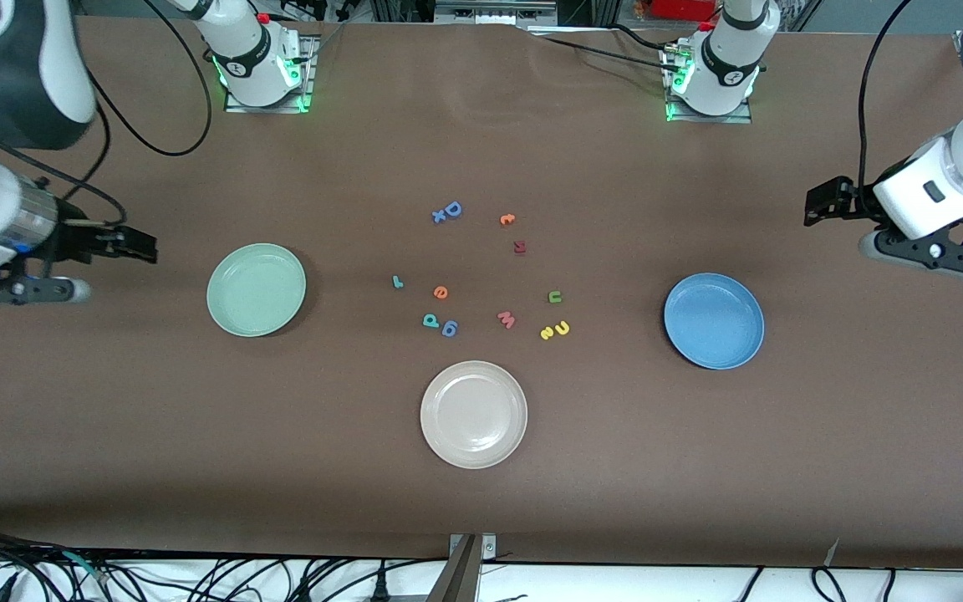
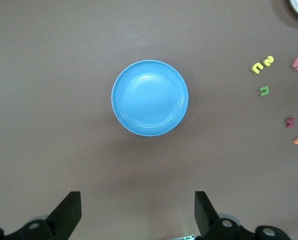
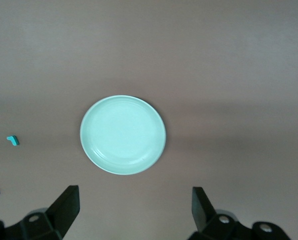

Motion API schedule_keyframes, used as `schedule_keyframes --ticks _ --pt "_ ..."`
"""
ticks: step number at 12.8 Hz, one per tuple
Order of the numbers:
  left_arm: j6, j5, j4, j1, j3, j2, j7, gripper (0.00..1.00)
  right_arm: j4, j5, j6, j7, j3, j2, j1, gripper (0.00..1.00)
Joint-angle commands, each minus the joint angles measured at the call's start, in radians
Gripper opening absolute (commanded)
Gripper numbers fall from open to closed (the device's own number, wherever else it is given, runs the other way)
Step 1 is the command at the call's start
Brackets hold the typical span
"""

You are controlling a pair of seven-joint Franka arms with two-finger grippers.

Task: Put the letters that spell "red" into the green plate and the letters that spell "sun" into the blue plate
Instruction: 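Move the left gripper and the right gripper toward the scattered letters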

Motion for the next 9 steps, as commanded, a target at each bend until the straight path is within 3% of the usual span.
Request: schedule_keyframes --ticks 1,4,6,9 --pt "-0.021 -0.003 0.025 -0.058 -0.003 0.076 0.021 1.0 0.009 0.029 0.046 0.09 -0.003 0.05 0.073 0.99" --pt "0.018 -0.047 0.029 -0.11 -0.005 0.159 0.006 1.0 0.009 0.052 0.116 0.15 -0.003 0.096 0.142 0.99" --pt "0.119 -0.138 0.005 -0.116 -0.005 0.216 0.003 1.0 0.009 0.086 0.156 0.162 -0.003 0.143 0.192 0.99" --pt "0.262 -0.139 -0.05 -0.161 -0.005 0.27 -0.049 1.0 0.004 0.11 0.238 0.229 -0.003 0.219 0.28 0.99"
